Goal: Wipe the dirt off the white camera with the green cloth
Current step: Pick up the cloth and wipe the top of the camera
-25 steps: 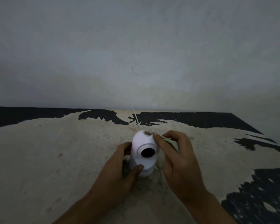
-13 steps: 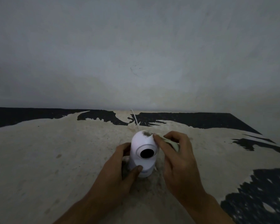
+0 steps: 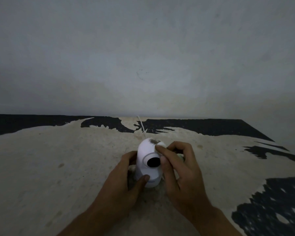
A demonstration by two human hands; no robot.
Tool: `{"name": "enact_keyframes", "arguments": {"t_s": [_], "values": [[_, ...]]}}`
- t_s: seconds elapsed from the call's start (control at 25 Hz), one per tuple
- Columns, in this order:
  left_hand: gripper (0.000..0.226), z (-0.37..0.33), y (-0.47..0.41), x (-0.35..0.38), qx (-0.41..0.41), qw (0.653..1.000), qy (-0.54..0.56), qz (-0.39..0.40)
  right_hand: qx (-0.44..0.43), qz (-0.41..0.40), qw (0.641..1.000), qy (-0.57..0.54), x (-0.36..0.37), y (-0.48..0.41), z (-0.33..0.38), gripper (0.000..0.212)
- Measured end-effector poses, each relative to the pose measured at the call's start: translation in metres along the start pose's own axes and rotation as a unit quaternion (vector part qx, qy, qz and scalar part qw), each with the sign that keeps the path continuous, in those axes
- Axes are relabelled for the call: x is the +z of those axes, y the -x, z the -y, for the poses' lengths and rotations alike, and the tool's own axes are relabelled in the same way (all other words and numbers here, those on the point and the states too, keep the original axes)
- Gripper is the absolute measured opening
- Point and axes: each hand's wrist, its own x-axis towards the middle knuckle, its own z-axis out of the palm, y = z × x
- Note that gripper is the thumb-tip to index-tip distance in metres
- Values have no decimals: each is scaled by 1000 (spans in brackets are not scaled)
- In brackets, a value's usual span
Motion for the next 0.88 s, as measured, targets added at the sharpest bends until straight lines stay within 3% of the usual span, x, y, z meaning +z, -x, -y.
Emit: {"name": "enact_keyframes", "arguments": {"t_s": [0.2,0.36,0.48,0.68,0.88], "values": [[62,1,0,0,1,1000,9,0,30,-42,998,-19,3,-2,-4,28],[64,1,-1,1,-12,1000,10,0,-17,-56,998,2,7,3,-2,41],[63,1,0,-1,2,1000,10,-1,48,-70,995,-53,1,-3,-7,27],[59,1,2,-3,17,1000,24,5,90,-69,993,-13,-1,-4,-10,23],[61,2,1,-2,10,1000,21,1,54,-57,996,-36,-3,-4,-3,27]]}}
